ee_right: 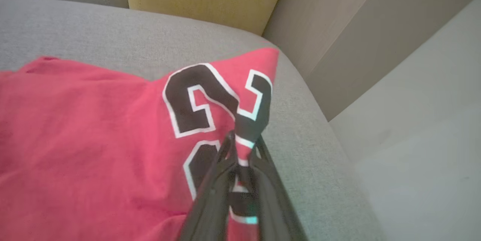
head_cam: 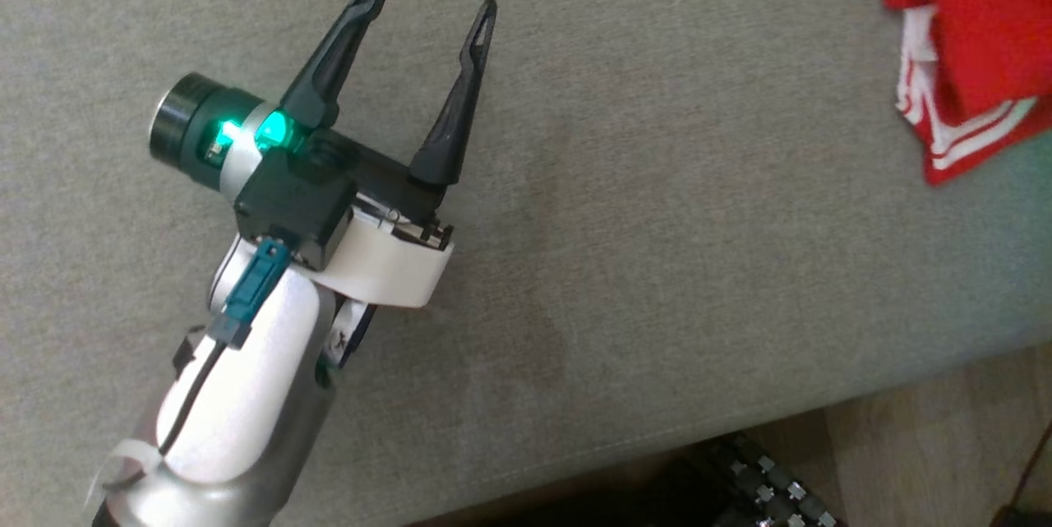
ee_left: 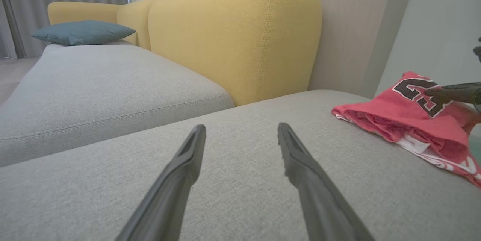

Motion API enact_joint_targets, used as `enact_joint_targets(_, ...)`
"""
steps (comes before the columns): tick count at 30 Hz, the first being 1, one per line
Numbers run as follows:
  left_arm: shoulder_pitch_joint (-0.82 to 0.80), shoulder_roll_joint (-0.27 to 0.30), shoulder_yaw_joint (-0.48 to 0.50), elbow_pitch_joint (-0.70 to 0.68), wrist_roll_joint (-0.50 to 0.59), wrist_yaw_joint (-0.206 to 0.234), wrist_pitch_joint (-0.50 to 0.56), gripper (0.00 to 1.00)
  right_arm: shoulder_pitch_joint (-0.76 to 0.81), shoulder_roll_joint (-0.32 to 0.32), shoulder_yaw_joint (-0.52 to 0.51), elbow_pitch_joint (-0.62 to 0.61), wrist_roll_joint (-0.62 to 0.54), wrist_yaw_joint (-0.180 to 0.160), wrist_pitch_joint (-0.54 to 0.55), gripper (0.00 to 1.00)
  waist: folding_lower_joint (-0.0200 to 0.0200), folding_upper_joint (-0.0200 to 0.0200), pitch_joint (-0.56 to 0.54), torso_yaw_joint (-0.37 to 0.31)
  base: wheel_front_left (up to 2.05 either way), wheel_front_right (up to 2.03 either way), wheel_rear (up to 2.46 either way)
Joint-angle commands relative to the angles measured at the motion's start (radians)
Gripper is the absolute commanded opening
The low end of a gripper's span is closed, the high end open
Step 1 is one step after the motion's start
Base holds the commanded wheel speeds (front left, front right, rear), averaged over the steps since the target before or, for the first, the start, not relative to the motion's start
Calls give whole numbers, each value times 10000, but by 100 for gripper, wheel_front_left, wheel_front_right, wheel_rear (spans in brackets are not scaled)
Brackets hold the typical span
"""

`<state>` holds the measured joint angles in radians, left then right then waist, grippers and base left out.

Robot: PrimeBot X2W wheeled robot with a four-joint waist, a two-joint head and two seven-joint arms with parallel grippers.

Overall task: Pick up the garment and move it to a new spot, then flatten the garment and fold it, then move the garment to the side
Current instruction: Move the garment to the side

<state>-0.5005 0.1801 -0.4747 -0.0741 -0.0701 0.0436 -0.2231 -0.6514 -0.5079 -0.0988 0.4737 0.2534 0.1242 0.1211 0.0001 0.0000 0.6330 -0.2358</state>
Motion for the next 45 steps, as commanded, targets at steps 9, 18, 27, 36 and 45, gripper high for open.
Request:
enact_joint_targets(9, -314, -111, 127, -10, -26, -8, -232, 100, -307, 467, -1019, 1400, -1114, 65, -1329, 100, -1, 0, -23, 576, 0, 0, 0)
enact_joint_targets(18, 491, -216, 308, 294, -387, 305, -361, 100, 842, 1217, -2428, 1022, -1792, 65, -2620, 100, -1, 0, -1382, 849, 0, 0, 0)
enact_joint_targets(27, 2010, -109, 880, 470, -908, 854, -383, 100, 3398, 3400, -1467, -2407, -1615, 65, -2832, 100, -1, 0, -3049, 1423, 0, 0, 0)
enact_joint_targets(36, 2966, 29, 1660, 400, -1252, 1328, -385, 100, 4810, 4344, -35, -4396, -1318, 65, -2521, 100, -1, 0, -3890, 2210, 0, 0, 0)
enact_joint_targets(45, 3765, 379, 2475, 492, -1645, 1390, -386, 100, 5863, 4561, 596, -5260, -1167, 65, -2078, 100, -1, 0, -4516, 2577, 0, 0, 0)
